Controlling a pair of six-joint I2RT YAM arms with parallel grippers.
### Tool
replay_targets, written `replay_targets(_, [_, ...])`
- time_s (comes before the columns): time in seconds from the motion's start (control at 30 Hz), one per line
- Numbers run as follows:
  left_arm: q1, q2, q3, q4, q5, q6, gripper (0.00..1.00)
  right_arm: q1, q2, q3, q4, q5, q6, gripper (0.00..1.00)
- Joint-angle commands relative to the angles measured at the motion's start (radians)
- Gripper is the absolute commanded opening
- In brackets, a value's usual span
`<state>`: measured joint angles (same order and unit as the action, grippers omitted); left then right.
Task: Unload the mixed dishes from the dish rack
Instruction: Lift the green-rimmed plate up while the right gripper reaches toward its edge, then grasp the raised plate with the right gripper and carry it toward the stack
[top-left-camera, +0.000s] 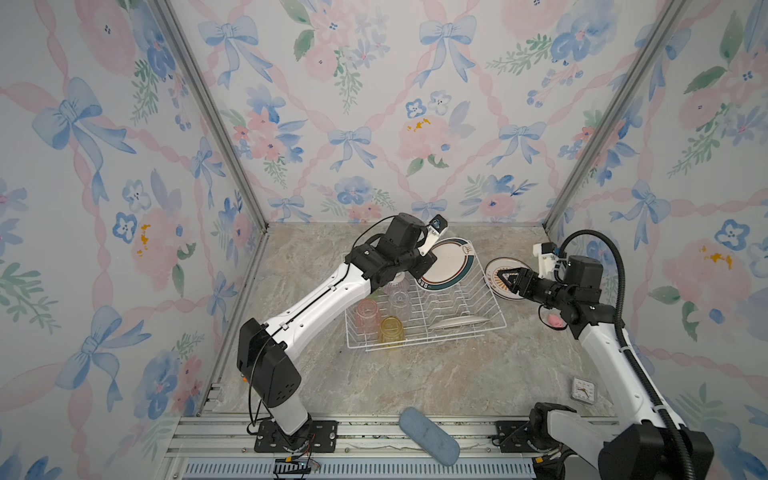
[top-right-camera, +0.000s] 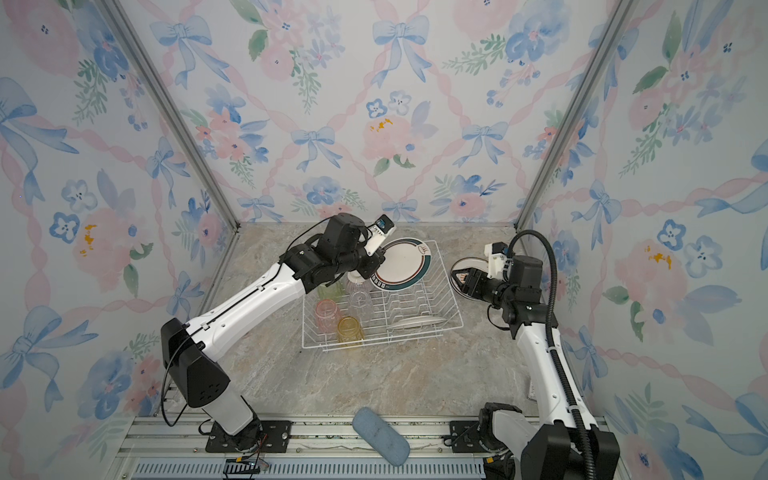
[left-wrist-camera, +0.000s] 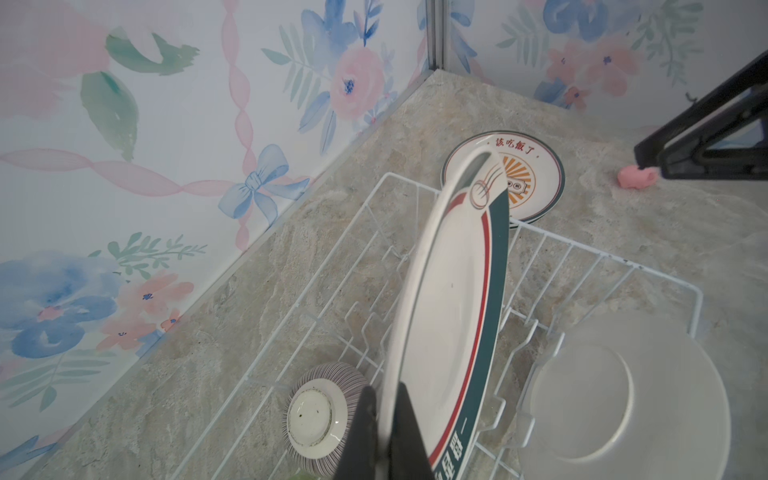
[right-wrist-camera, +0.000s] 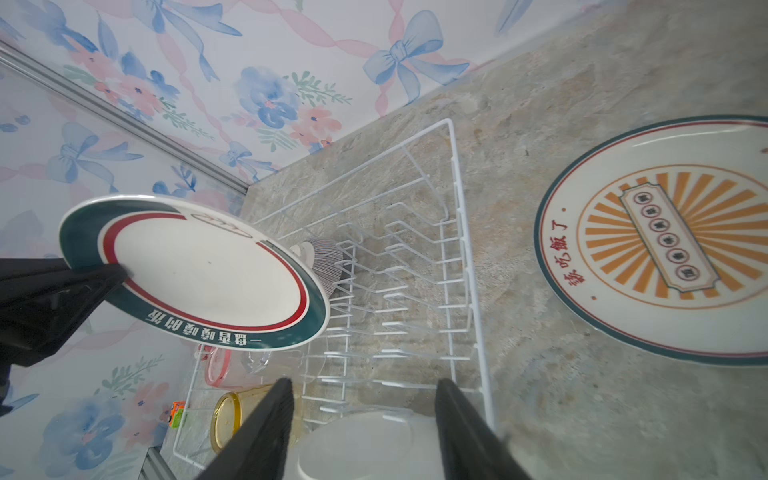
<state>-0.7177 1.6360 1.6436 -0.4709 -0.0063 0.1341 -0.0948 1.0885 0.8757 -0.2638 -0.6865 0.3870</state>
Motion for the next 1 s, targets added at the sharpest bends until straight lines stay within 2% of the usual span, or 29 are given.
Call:
replay_targets(0.0, [0.038,-0.07,-0.055,0.112,0.18,-0.092,0.0,0.024,0.014,-0.026,0.118,-0.15,0.042,0.57])
replay_targets(0.17, [0.099,-0.1,-0.128,0.182,0.36,-0.172,0.0,0.082,0.022,-0.042,0.219,-0.211,0.072,0.56])
replay_targets(0.4, [0.15,-0.116,-0.201,0.293,0.52,-0.259,0.0,0.157,0.053,-0.026,0.226,-0.19,0.06,0.57])
replay_targets(0.7, [0.186,-0.111,-0.268,0.399,0.648,-0.334,0.0,0.182,0.092,-0.032,0.265,-0.187,0.08,0.57])
replay_targets(0.97, [0.206,-0.091,-0.298,0.473,0.701,-0.383,0.0,0.221,0.116,-0.037,0.36,-0.244,0.133,0.42])
